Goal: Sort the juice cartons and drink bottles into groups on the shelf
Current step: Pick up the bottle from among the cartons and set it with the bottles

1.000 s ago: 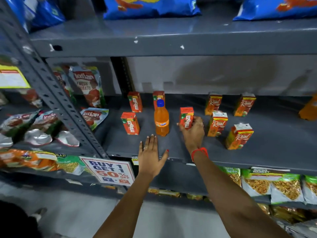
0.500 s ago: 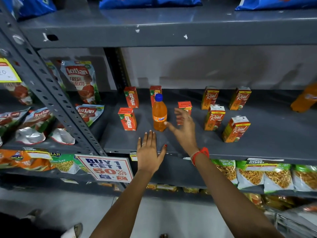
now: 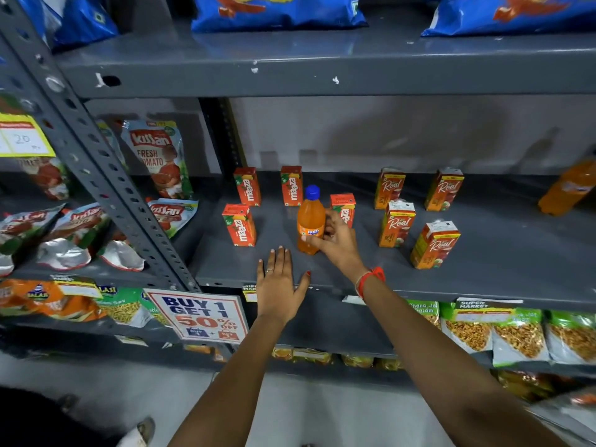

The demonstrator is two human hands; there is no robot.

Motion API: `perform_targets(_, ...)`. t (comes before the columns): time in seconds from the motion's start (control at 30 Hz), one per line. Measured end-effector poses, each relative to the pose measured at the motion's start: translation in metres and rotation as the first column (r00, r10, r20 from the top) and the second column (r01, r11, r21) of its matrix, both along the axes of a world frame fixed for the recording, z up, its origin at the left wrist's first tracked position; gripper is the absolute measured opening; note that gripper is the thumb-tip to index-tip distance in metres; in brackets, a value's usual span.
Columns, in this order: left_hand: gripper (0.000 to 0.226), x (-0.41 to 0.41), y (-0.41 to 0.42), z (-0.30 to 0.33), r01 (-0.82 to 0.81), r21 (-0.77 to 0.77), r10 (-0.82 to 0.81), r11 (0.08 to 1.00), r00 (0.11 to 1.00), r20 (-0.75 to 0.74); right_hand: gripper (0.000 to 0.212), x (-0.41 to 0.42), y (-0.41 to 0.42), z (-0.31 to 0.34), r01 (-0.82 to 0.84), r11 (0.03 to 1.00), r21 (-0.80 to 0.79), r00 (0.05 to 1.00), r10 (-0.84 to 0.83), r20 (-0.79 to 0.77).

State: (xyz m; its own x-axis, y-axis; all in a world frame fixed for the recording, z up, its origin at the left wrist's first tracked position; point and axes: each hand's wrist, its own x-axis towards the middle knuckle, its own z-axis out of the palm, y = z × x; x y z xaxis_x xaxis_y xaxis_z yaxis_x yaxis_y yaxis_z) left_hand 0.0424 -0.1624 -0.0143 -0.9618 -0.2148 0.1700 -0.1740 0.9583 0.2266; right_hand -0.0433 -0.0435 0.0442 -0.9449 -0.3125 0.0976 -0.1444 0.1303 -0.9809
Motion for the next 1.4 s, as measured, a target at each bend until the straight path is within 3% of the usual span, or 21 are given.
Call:
perform_targets(0.2,0.074,0.004,0.030,-0.001,0.021,0.018,-0.021,1.000,1.000,-0.022,0.054,0.039,0.067,-0.010,0.132,0.991,-0.009,0.989,-0.133,-0.061)
perform_targets(0.43,0.079,-0.007,0.113,0.004,0.166,0.051,-0.167,0.985,0.986,0.017,0.053,0.068,0.152,-0.014,0.291,0.957,0.009,0.954,-0.290,-0.073)
perform_targets(0.67,0.078,-0.021,0.171,0.002,0.129,0.033,-0.128,0.991,0.992,-0.006,0.052,0.084,0.237,-0.017,0.400,0.917,0.003,0.909,-0.396,-0.132)
perform_targets(0.9,0.066,-0.030,0.207,0.001,0.091,0.047,-0.092,0.995,0.996,0.015,0.037,0.043,0.329,-0.012,0.566,0.824,-0.019,0.812,-0.562,-0.156)
perform_targets(1.17,0.071,-0.031,0.206,-0.006,0.076,0.030,-0.074,0.997,0.996,-0.051,0.048,-0.023,0.410,-0.006,0.765,0.644,0.017,0.640,-0.757,-0.131)
perform_targets(1.27,0.068,-0.030,0.205,-0.007,0.078,0.035,-0.075,0.996,0.994,-0.083,0.062,-0.031,0.425,0.001,0.768,0.640,-0.024,0.634,-0.764,-0.119)
perform_targets(1.4,0.068,-0.030,0.206,-0.008,0.070,0.046,-0.067,0.996,0.995,-0.073,0.062,-0.038,0.436,-0.003,0.743,0.669,-0.032,0.662,-0.741,-0.116)
